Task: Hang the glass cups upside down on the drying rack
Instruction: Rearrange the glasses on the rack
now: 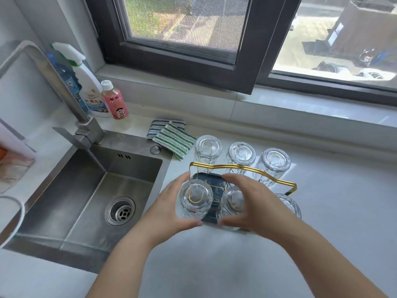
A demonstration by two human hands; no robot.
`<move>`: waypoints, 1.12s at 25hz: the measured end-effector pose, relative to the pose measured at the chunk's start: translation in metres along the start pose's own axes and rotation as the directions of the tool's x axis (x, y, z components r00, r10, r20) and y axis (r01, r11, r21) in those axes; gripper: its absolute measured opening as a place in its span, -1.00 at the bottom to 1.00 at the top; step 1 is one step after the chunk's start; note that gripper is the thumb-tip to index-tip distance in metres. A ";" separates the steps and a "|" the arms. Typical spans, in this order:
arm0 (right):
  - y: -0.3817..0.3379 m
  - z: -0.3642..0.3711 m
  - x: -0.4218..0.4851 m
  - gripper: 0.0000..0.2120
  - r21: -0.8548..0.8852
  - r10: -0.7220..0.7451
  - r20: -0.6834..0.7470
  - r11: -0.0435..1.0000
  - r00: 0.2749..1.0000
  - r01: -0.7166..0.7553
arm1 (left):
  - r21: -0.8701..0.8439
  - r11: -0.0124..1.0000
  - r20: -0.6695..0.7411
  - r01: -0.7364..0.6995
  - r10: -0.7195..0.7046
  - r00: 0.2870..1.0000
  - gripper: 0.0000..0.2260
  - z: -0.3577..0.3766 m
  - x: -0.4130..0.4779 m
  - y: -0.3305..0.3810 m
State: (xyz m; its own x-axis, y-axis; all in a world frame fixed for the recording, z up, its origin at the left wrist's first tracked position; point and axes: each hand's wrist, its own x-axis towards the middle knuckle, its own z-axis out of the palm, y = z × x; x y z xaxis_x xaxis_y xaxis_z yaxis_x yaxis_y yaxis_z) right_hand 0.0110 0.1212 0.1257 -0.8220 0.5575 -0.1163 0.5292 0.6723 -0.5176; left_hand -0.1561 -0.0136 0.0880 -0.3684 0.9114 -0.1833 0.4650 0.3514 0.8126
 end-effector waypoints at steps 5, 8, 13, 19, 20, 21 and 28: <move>0.016 -0.016 -0.024 -0.14 -0.035 0.074 0.021 0.997 0.997 -0.073 | 0.304 0.922 -0.027 -0.242 0.262 0.965 -0.15 0.009 0.000 0.039; 0.013 -0.011 -0.019 -0.22 -0.172 0.096 -0.002 0.981 0.995 -0.095 | 0.498 0.815 0.039 -0.295 0.319 0.947 -0.23 0.028 0.012 0.058; 0.017 -0.006 -0.014 -0.18 -0.178 0.141 -0.010 0.974 0.990 -0.140 | 0.643 0.718 0.086 -0.267 0.278 0.957 -0.35 0.046 0.032 0.066; 0.017 -0.008 -0.017 -0.26 -0.144 0.138 -0.076 0.979 0.988 -0.148 | 0.634 0.723 0.008 -0.275 0.349 0.937 -0.43 0.050 0.032 0.062; 0.017 -0.008 -0.017 -0.28 -0.146 0.137 -0.079 0.978 0.987 -0.148 | 0.627 0.730 0.002 -0.273 0.349 0.937 -0.43 0.050 0.031 0.062; 0.017 -0.008 -0.017 -0.30 -0.142 0.139 -0.082 0.979 0.987 -0.150 | 0.626 0.731 -0.002 -0.272 0.351 0.937 -0.43 0.050 0.031 0.062; 0.020 -0.007 -0.016 -0.29 -0.113 0.143 -0.074 0.982 0.987 -0.151 | 0.615 0.739 0.019 -0.274 0.333 0.943 -0.37 0.048 0.033 0.061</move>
State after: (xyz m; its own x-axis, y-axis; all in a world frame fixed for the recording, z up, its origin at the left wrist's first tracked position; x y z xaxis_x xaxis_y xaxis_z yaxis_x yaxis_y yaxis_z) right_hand 0.0361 0.1290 0.1231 -0.7200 0.6824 -0.1262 0.6674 0.6311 -0.3954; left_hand -0.1012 0.0478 0.1050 -0.1772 0.9803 0.0875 0.9398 0.1422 0.3108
